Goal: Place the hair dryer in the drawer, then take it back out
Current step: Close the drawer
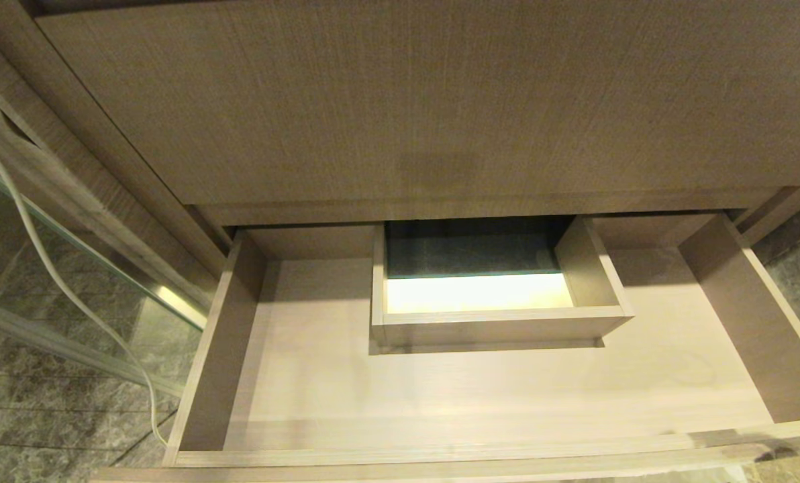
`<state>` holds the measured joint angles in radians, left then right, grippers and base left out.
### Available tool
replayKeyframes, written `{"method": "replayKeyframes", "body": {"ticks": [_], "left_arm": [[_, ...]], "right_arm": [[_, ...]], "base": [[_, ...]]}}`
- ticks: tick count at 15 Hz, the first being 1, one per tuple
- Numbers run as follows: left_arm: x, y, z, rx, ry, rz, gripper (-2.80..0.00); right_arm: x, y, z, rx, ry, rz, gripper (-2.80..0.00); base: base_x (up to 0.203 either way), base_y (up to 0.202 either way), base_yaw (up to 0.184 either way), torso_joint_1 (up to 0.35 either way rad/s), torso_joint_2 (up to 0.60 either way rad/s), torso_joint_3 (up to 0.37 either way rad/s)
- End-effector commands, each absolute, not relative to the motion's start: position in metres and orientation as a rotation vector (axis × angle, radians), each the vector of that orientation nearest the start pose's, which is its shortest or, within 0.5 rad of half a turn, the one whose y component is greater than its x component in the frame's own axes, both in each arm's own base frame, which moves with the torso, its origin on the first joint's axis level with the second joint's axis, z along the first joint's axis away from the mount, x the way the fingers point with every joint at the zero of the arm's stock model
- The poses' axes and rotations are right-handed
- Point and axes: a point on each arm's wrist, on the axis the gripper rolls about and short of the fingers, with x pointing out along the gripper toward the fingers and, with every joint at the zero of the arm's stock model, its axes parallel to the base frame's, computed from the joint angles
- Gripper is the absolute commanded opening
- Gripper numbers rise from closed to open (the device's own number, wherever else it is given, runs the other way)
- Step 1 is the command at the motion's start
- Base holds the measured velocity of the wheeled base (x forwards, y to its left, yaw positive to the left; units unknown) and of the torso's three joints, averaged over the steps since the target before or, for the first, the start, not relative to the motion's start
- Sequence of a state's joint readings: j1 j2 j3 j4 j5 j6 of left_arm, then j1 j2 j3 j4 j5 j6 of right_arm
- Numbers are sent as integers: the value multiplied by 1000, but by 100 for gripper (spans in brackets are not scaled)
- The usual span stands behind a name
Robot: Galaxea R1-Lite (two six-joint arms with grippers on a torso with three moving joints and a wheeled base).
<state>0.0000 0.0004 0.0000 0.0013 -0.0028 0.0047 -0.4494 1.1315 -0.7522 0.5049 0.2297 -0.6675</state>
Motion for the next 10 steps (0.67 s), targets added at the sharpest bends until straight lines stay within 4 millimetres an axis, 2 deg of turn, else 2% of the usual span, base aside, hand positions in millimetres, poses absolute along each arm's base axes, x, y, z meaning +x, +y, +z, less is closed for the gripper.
{"method": "replayKeyframes", "body": {"ticks": [1,4,10], "left_arm": [[-23,0,75,5,5,-3,-280],[-23,0,75,5,5,-3,-280],[-23,0,75,5,5,-3,-280]], "right_arm": [[113,-49,193,-318,903,91,-280],[103,-45,175,-336,1067,150,-280],[110,-49,154,-334,1187,234,-280]], "base": [[0,0,0,0,0,0],[0,0,0,0,0,0],[0,0,0,0,0,0]]}}
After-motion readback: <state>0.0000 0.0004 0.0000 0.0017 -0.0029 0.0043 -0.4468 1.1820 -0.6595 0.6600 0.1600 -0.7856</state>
